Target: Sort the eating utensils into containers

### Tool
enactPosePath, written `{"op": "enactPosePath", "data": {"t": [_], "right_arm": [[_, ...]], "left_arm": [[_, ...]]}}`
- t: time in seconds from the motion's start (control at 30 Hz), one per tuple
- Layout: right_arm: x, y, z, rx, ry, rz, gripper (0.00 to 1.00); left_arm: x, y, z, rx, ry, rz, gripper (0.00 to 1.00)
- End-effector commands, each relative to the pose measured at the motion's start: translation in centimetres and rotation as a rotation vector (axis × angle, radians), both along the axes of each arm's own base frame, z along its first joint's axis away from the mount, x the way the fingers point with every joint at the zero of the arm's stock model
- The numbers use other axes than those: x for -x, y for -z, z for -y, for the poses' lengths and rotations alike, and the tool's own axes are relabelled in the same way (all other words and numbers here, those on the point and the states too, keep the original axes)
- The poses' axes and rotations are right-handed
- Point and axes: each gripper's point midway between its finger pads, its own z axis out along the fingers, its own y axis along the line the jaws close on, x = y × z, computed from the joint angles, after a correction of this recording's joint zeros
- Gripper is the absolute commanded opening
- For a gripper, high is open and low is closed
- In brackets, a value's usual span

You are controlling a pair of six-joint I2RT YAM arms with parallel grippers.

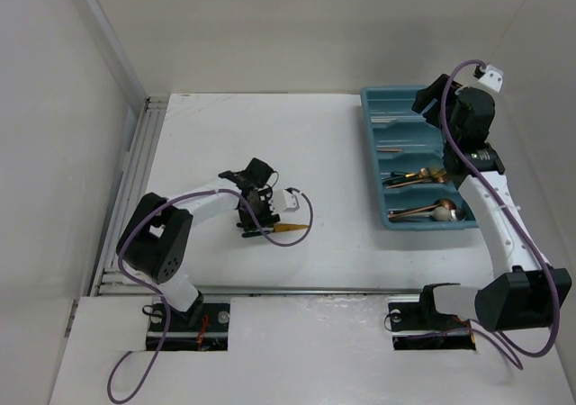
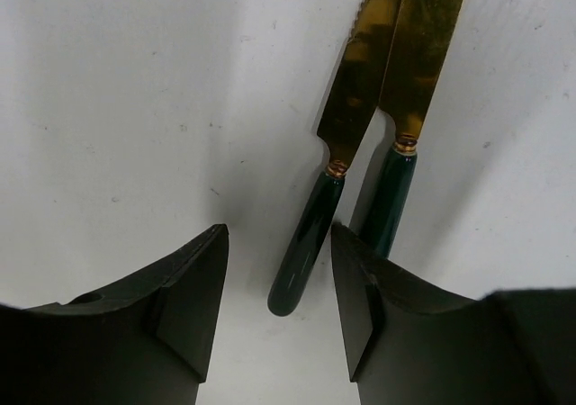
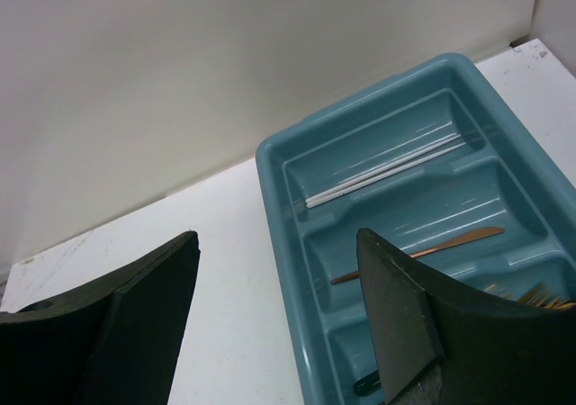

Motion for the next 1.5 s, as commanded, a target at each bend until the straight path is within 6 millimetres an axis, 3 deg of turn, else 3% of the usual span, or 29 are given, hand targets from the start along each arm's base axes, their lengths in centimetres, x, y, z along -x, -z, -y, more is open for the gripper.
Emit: {"op": "enactPosePath", "data": {"t": [0.0,0.2,0.27,0.37,0.4,0.47,0.53,0.57,0.6,0.63,0.7,0.73,0.77,0.8,0.83,0.87,0.93,0.97,1.07,1.13,1.23,1.27,1.3,1.37,1.4,1.47], "right_arm": [[0.7,-1.3,0.5,0.015,0.028,0.041,0.76],[0.7,-1.3,0.5,0.033,0.026,0.039,0.77],[0.7,-1.3,0.5,0.033,0.026,0.039,0.77],[1.0,-1.7,0.5,0.032,0.027,0.049,0.77],[1.0,-1.7,0.5,0.032,0.027,0.049,0.77],[1.2,-2.1,0.6,0.04,0.026,0.057,0.77],[1.1,-2.1,0.7,0.072,0.023,0.048,0.77],[1.2,-2.9,0.2,0.085,-0.01,0.055,0.77],[0.4,-2.1,-0.6,0.106,-0.046,0.027,0.77],[0.0,-1.9,-0.8,0.165,-0.073,0.007,0.77],[-0.7,-2.3,-3.8,0.235,-0.211,-0.02,0.79],[-1.9,-0.4,-4.7,0.31,-0.275,-0.082,0.79],[-2.3,0.3,-5.8,0.34,-0.328,-0.116,0.79],[-2.9,1.4,-7.2,0.377,-0.415,-0.171,0.8],[-2.9,1.8,-8.4,0.371,-0.463,-0.186,0.8],[-3.0,1.8,-9.0,0.391,-0.504,-0.178,0.8],[-2.6,2.4,-11.9,0.371,-0.655,-0.124,0.81],[-1.7,1.2,-12.7,0.367,-0.7,-0.06,0.82],[-0.1,0.7,-16.0,0.33,-0.833,0.057,0.86],[0.4,1.2,-18.1,0.346,-0.892,0.059,0.86],[1.5,2.2,-23.2,0.362,-1.048,0.075,0.86],[2.4,1.3,-25.4,0.353,-1.13,0.11,0.86],[2.1,2.1,-26.5,0.346,-1.163,0.102,0.85],[2.3,1.7,-27.7,0.315,-1.204,0.127,0.85],[2.4,0.3,-28.5,0.305,-1.213,0.189,0.85],[2.1,0.8,-29.0,0.253,-1.219,0.183,0.85]], "left_arm": [[0.3,0.8,-1.1,-0.039,0.005,0.007,0.46],[-0.1,1.1,-0.5,-0.034,0.012,0.014,0.46],[0.7,2.3,-0.1,-0.06,0.052,-0.02,0.44],[0.5,2.8,-0.4,-0.084,0.024,-0.028,0.23],[0.0,2.7,-0.2,-0.077,0.006,-0.007,0.0],[0.1,2.8,-0.1,-0.06,-0.026,-0.021,0.0],[-1.1,2.1,0.1,-0.03,-0.083,-0.013,0.0],[-1.8,1.6,0.3,-0.014,-0.113,0.0,0.0],[-2.5,1.0,0.8,0.021,-0.171,0.002,0.0],[-4.9,-0.6,1.2,0.062,-0.232,0.042,0.0],[-7.3,-3.0,2.4,0.166,-0.319,0.051,0.0],[-10.0,-5.8,2.9,0.248,-0.412,0.068,0.0],[-11.0,-7.4,3.5,0.305,-0.443,0.061,0.0],[-12.8,-10.7,5.0,0.43,-0.484,0.033,0.0],[-12.1,-10.5,5.8,0.457,-0.462,-0.017,0.0],[-13.9,-14.6,7.1,0.564,-0.454,0.023,0.0],[-13.9,-18.2,9.5,0.724,-0.465,-0.07,0.0],[-14.8,-21.1,10.6,0.801,-0.442,-0.05,0.0],[-15.0,-25.9,12.9,0.98,-0.425,-0.104,0.0],[-14.8,-28.0,14.0,1.062,-0.414,-0.147,0.0],[-14.7,-30.4,15.1,1.18,-0.434,-0.215,0.0],[-14.7,-30.7,15.3,1.202,-0.437,-0.233,0.0],[-14.3,-31.6,15.5,1.23,-0.451,-0.265,0.0],[-14.6,-32.4,15.7,1.269,-0.439,-0.251,0.0],[-14.5,-32.4,15.8,1.275,-0.436,-0.263,0.0],[-14.7,-33.1,15.9,1.301,-0.437,-0.266,0.0]]}}
